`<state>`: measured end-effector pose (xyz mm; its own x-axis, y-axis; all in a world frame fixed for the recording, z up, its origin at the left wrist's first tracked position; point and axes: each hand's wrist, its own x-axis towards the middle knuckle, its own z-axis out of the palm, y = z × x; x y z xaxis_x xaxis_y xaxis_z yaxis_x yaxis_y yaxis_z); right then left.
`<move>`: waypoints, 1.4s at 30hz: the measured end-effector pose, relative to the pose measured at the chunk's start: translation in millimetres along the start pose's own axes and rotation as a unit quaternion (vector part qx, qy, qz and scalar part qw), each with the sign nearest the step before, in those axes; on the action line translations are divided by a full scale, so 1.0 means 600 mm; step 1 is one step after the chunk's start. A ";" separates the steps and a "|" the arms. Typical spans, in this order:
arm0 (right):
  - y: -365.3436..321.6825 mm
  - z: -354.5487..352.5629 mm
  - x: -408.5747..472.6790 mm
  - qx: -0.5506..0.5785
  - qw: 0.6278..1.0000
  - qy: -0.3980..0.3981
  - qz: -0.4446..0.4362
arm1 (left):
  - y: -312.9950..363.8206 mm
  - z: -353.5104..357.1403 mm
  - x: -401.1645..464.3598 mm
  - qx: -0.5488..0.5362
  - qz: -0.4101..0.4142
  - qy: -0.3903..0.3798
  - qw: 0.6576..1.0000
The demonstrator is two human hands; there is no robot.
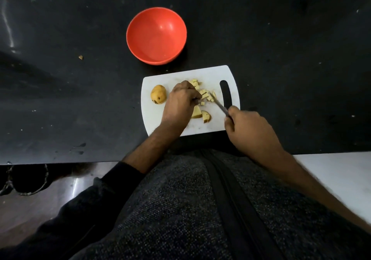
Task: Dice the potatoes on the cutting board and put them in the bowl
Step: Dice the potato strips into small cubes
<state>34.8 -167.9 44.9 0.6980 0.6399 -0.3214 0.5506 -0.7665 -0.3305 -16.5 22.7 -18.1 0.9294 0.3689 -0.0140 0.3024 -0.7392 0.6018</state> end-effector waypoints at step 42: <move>-0.019 0.087 0.085 0.213 0.973 0.079 -0.031 | -0.027 0.012 -0.045 0.029 -0.002 -0.052 0.998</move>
<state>40.1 -123.6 -14.1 0.7490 0.6430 -0.1598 0.3777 -0.6125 -0.6944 -44.9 20.8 -32.9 0.9444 0.3130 -0.1006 0.3145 -0.7711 0.5536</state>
